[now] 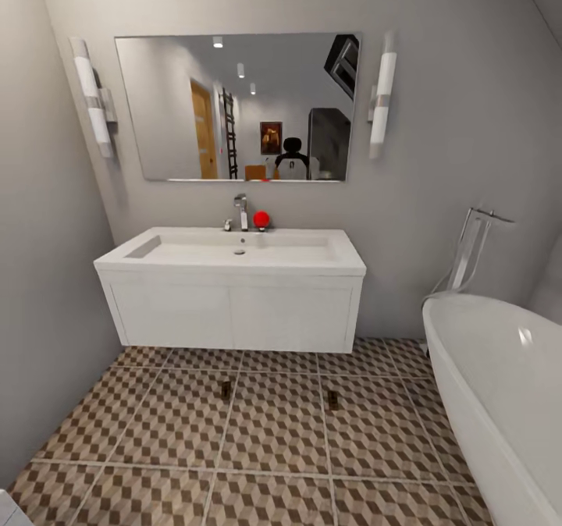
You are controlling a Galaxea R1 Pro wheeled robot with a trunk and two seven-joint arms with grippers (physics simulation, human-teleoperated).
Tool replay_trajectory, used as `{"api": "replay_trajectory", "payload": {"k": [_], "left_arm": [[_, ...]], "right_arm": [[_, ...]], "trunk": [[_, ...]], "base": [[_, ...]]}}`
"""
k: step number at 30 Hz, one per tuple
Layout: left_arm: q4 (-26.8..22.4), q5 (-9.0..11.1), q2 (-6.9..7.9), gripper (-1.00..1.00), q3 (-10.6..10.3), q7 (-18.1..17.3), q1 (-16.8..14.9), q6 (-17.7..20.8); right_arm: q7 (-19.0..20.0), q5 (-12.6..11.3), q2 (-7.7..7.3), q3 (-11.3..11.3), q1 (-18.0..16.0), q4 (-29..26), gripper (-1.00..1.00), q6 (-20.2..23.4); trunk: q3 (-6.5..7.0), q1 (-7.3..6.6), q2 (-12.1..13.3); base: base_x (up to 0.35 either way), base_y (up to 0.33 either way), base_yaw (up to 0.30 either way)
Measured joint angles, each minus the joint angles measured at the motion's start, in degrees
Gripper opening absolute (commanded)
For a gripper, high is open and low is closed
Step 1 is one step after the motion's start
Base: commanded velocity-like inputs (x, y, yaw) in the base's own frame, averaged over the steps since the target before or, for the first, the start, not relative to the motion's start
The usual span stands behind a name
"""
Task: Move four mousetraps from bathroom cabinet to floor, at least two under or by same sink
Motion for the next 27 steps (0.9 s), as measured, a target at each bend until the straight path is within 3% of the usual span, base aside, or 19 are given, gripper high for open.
{"api": "replay_trajectory", "payload": {"k": [20,27], "left_arm": [[0.00,-0.14,-0.01,1.00,-0.01,-0.10,0.91,-0.09],[0.00,-0.16,-0.01,1.00,-0.01,-0.06,0.97,-0.09]], "right_arm": [[1.21,-0.26,0.12,-0.23,2.95,0.00,1.00,-4.51],[1.39,-0.23,2.22,-0.27,3.03,0.00,1.00,-4.67]], "trunk": [[3.59,-4.39,8.02],[4.85,-5.93,10.83]], "base": [[0.000,0.000,0.000],[0.000,0.000,0.000]]}}
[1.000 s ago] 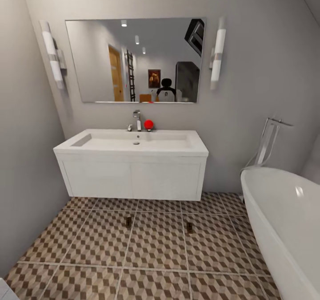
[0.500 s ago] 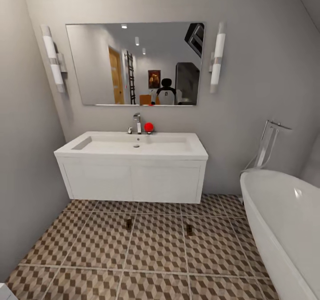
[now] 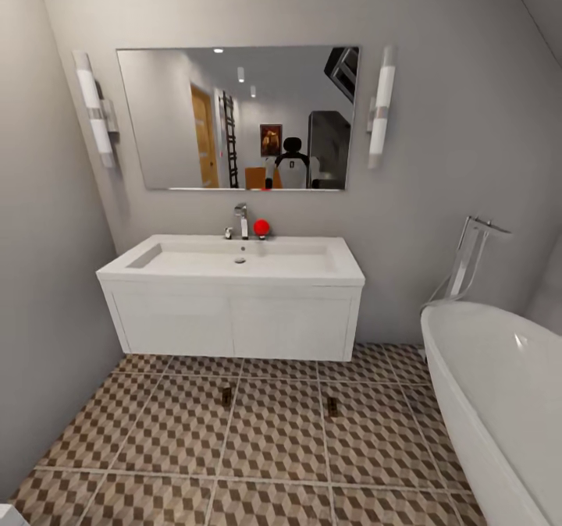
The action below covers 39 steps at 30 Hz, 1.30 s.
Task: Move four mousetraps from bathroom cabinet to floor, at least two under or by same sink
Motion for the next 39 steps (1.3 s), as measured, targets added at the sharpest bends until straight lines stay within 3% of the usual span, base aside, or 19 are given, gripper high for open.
{"api": "replay_trajectory", "payload": {"k": [11,39], "left_arm": [[0.00,0.00,-0.01,1.00,0.00,-0.05,0.01,0.00],[0.00,-0.05,-0.02,1.00,0.00,0.01,0.01,-0.05]], "right_arm": [[0.03,0.02,1.21,-0.03,0.03,0.00,1.00,-0.02],[0.04,0.02,1.31,-0.04,0.03,0.00,1.00,-0.02]], "trunk": [[1.98,-2.42,4.41],[7.01,-8.57,15.65]], "base": [[0.000,0.000,0.000],[0.000,0.000,0.000]]}}
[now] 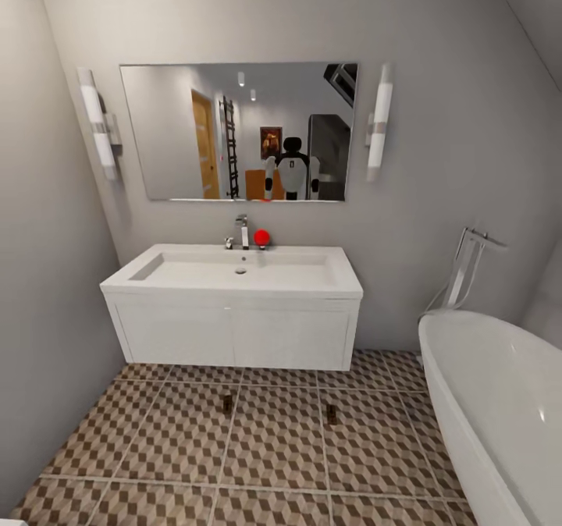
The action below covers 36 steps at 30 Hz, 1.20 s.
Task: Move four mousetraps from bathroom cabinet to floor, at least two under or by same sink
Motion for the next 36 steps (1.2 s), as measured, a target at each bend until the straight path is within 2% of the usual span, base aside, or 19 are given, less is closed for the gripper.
{"api": "replay_trajectory", "payload": {"k": [27,36], "left_arm": [[-0.01,-0.25,-0.04,1.00,0.00,0.01,0.00,-0.64],[-0.04,-0.10,-0.04,1.00,0.00,0.04,0.01,-2.91]], "right_arm": [[0.00,0.00,0.09,0.02,0.00,0.00,1.00,0.14],[-0.03,0.05,0.16,0.02,0.02,0.00,1.00,0.31]], "trunk": [[4.85,-5.93,10.84],[4.86,-5.94,10.85]], "base": [[0.000,0.000,0.000],[0.000,0.000,0.008]]}}
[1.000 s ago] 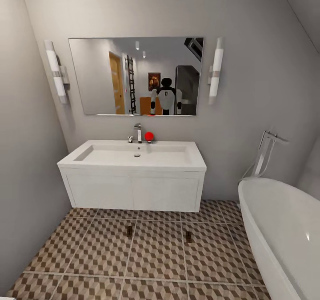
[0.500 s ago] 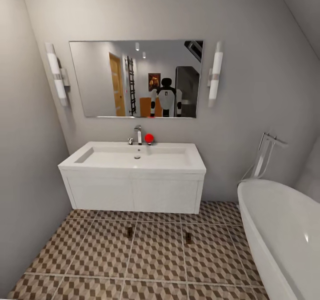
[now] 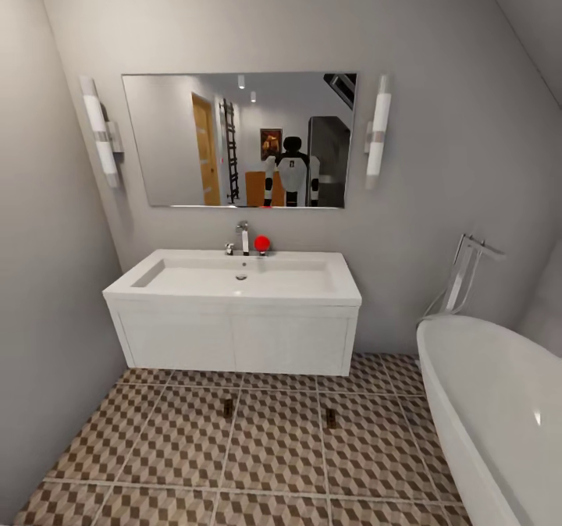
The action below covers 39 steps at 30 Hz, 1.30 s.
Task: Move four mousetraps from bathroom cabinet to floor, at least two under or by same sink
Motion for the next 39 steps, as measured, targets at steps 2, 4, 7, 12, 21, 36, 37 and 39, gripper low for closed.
{"api": "replay_trajectory", "payload": {"k": [2,4,7,12,21,36,37,39], "left_arm": [[-0.01,0.01,0.00,1.00,0.00,0.00,0.01,-0.16],[-0.01,0.03,-0.01,1.00,0.00,0.00,0.01,-0.31],[-0.01,0.05,-0.12,1.00,0.00,0.00,0.01,-0.39],[-0.01,0.04,-0.35,1.00,-0.03,0.00,0.01,-0.37],[-0.07,0.14,-0.66,1.00,-0.02,0.07,0.01,-0.40],[-0.59,-0.19,-0.47,1.00,-0.11,0.09,0.01,-0.61],[-0.63,-0.19,-0.48,1.00,-0.11,0.09,0.01,-0.62],[-0.69,-0.17,-0.51,1.00,-0.07,0.09,0.01,-0.62]], "right_arm": [[-0.02,0.01,0.01,0.00,0.00,0.00,1.00,0.02],[-0.04,-0.01,0.01,0.00,0.00,0.00,1.00,0.04],[-0.07,-0.02,0.01,0.00,0.00,0.00,1.00,0.05],[-0.12,-0.03,0.02,0.00,0.00,0.00,1.00,0.05],[-0.14,0.00,0.02,0.00,-0.03,0.00,1.00,0.06],[-0.15,0.05,0.03,0.00,-0.04,0.00,1.00,0.07],[-0.15,0.06,0.05,0.02,-0.05,0.00,1.00,0.09],[-0.18,0.08,0.07,0.04,-0.03,0.00,1.00,0.11]], "trunk": [[0.00,0.00,0.00],[0.00,0.00,0.00],[0.00,0.00,0.00],[0.00,0.00,0.00],[0.00,0.00,0.00],[0.00,0.00,0.00],[0.00,0.00,0.00],[0.00,0.00,0.00]], "base": [[0.000,0.000,0.113],[0.000,0.000,0.196],[0.000,0.000,0.234],[0.000,0.000,0.264],[0.000,0.000,0.281],[0.000,0.000,0.285],[0.000,0.000,0.286],[0.000,0.000,0.286]]}}
